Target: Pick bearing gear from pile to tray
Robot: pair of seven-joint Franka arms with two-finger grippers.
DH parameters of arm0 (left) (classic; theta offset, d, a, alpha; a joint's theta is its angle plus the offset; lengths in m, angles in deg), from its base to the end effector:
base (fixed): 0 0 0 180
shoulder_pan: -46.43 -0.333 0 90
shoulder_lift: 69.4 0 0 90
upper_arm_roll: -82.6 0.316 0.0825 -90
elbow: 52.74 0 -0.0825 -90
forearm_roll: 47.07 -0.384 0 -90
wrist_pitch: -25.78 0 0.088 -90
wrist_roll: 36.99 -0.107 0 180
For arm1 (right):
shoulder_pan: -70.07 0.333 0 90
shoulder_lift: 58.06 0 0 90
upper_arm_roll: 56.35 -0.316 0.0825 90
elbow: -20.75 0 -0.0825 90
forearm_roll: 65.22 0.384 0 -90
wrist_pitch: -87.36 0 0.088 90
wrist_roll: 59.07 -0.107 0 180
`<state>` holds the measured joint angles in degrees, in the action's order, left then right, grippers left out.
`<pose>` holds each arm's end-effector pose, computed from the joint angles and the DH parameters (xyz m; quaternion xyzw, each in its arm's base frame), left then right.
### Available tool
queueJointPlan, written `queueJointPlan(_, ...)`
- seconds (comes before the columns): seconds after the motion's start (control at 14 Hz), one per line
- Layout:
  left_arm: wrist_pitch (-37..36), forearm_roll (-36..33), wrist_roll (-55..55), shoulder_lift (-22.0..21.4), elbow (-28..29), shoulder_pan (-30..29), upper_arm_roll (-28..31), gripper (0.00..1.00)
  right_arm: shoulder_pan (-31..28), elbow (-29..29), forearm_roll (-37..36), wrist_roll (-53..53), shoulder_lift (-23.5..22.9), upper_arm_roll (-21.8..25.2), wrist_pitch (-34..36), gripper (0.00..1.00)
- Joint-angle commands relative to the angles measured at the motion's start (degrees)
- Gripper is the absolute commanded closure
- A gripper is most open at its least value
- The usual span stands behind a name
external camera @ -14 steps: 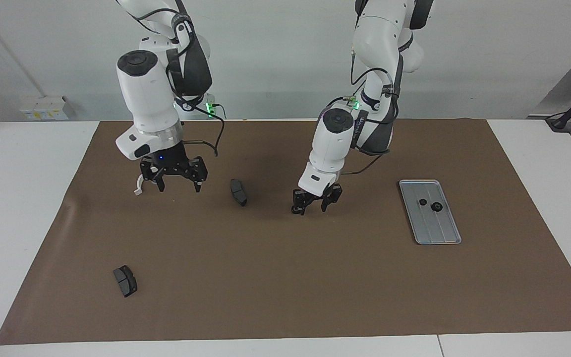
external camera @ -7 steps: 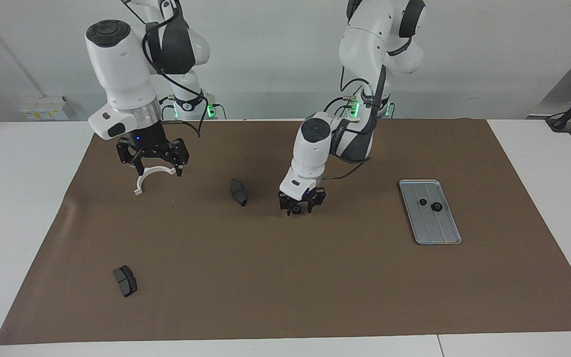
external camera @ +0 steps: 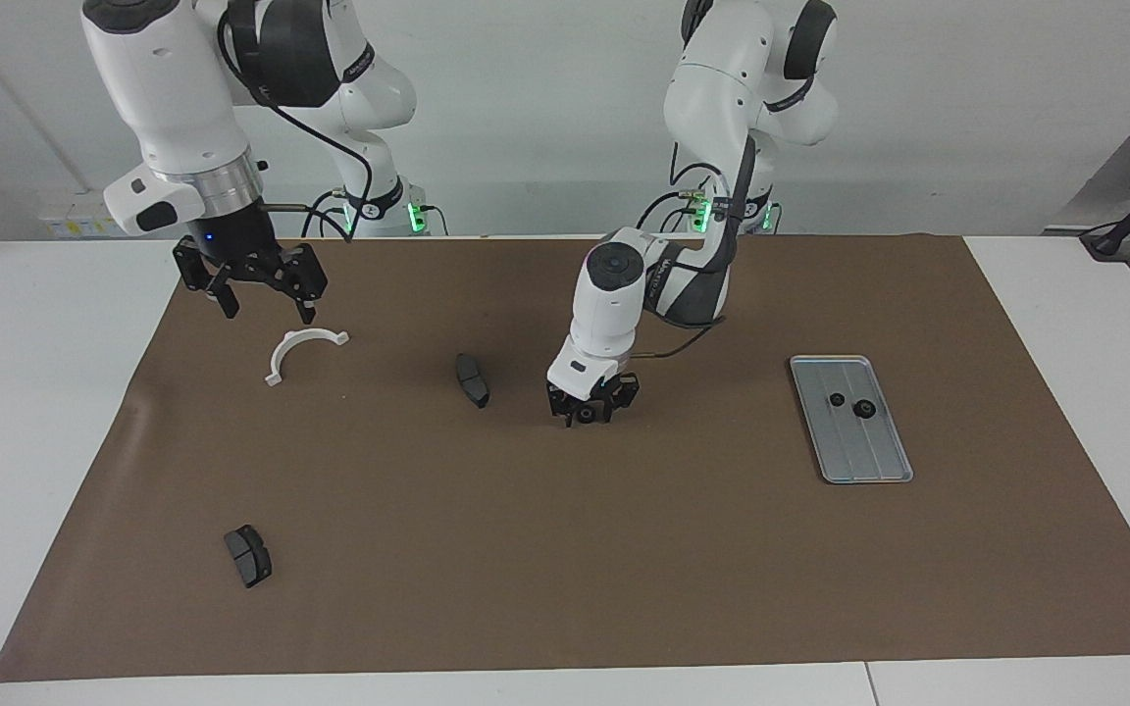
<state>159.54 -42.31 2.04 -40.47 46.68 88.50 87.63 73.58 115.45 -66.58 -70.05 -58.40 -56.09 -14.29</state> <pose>0.5345 -0.4125 0.2990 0.9980 0.0381 0.0318 0.0381 0.5731 0.0305 0.6008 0.9961 -0.0656 0.0587 0.0045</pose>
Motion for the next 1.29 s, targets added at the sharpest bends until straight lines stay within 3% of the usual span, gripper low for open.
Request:
queueJointPlan(0.0,0.4,-0.5,0.9,0.1,0.6,1.1,0.9,0.47,0.1,-0.9,1.1,1.7,1.5,0.4,4.4,0.00)
queueJointPlan(0.29,0.0,-0.5,0.9,0.1,0.6,1.3,0.9,0.67,-0.4,-0.9,0.8,1.8,2.4,0.1,11.3,0.00)
queueJointPlan(0.64,-1.3,-0.5,0.1,-1.0,-0.4,-0.9,1.1,0.86,-0.3,-1.7,0.7,1.9,2.0,0.1,11.7,0.00)
queueJointPlan(1.0,-5.3,-0.4,-2.8,-4.8,-1.5,-8.3,1.4,0.87,0.1,-0.9,0.7,1.4,2.0,0.1,11.7,0.00)
queueJointPlan(1.21,-11.0,0.0,-15.5,-7.7,-0.6,-15.4,1.4,0.87,0.1,0.0,0.7,1.5,2.4,0.1,11.7,0.00)
